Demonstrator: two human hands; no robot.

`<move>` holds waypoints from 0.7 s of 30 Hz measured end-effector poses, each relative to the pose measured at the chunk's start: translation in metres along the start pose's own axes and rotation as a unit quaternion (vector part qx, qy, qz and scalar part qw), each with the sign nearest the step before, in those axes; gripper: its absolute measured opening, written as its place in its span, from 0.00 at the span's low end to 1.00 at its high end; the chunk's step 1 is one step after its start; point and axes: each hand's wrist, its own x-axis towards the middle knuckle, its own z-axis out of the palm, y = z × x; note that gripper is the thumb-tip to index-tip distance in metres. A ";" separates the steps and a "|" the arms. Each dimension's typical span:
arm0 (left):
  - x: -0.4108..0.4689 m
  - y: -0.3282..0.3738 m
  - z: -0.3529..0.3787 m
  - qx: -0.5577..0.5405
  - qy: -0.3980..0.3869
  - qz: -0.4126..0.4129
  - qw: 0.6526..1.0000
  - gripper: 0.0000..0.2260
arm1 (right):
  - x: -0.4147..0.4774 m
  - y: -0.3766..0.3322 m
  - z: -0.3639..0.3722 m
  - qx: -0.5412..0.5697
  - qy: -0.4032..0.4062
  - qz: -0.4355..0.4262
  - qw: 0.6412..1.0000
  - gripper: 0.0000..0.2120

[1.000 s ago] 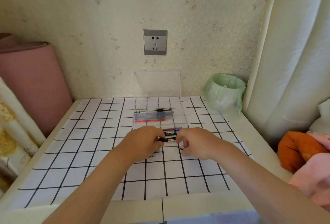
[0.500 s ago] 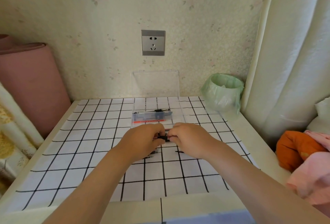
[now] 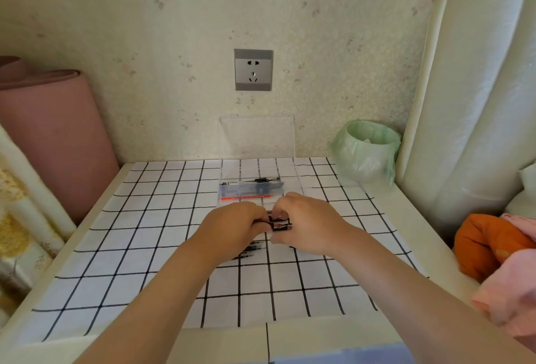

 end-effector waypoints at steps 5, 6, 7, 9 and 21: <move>0.002 -0.003 0.001 0.003 -0.015 0.002 1.000 0.11 | -0.001 0.000 0.001 -0.013 -0.019 -0.016 1.000 0.11; 0.002 -0.002 0.001 0.003 -0.019 0.002 1.000 0.11 | -0.001 0.000 0.000 -0.017 -0.008 -0.011 1.000 0.10; 0.002 -0.001 0.001 0.002 -0.022 0.000 1.000 0.12 | -0.001 0.000 -0.001 -0.021 0.002 -0.007 1.000 0.09; 0.001 0.001 0.002 0.006 -0.026 -0.005 1.000 0.11 | -0.001 0.000 -0.002 -0.023 0.014 -0.002 1.000 0.12; 0.001 0.006 0.001 -0.006 -0.041 -0.026 0.999 0.14 | -0.002 0.003 -0.003 -0.006 0.023 -0.001 1.000 0.09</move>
